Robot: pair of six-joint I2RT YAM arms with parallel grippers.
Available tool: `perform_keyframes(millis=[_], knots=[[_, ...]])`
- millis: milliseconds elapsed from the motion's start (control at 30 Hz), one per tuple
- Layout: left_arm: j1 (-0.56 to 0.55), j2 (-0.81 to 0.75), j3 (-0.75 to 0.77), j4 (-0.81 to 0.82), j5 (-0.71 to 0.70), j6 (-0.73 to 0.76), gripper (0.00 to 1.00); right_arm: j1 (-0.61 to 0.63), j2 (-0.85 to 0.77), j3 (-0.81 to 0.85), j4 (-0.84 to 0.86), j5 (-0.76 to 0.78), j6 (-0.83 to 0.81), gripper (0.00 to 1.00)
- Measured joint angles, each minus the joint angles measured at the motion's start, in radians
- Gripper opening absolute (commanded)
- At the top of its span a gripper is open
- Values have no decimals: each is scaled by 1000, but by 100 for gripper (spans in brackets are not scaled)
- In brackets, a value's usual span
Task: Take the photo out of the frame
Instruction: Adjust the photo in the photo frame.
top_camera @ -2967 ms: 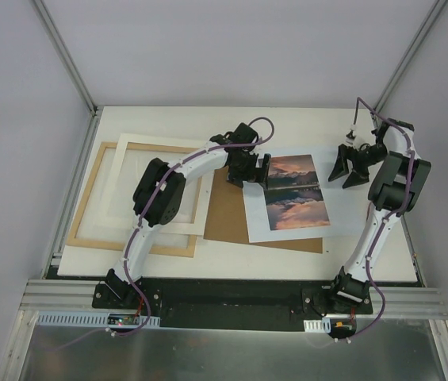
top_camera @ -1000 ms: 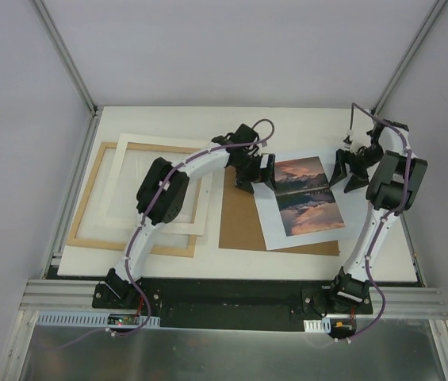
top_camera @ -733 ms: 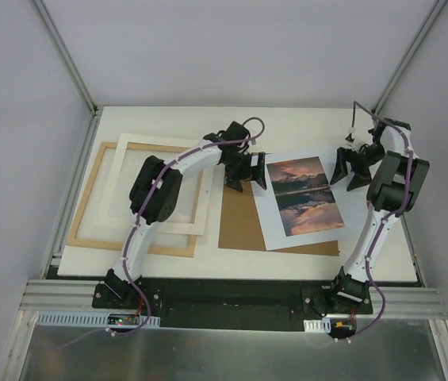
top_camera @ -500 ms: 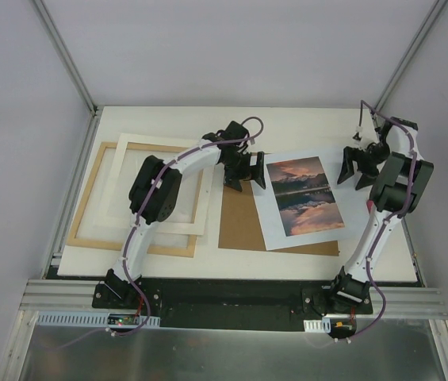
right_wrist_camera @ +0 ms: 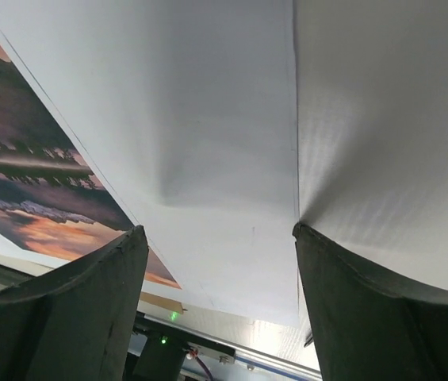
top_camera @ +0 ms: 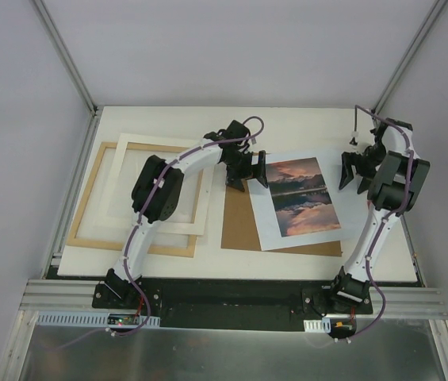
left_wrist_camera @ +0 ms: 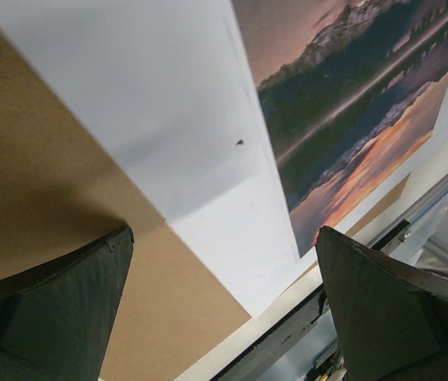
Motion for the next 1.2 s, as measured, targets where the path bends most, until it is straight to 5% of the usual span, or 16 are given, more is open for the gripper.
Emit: perform_keyframes(millis=[833,1200], knots=[[17,2,-43,83,137,-31,99,152,0,-44,-88,-112,-34,74],[93,-42,-168,214,280,-56,99,126,2,-56,-98,-312,-37,55]])
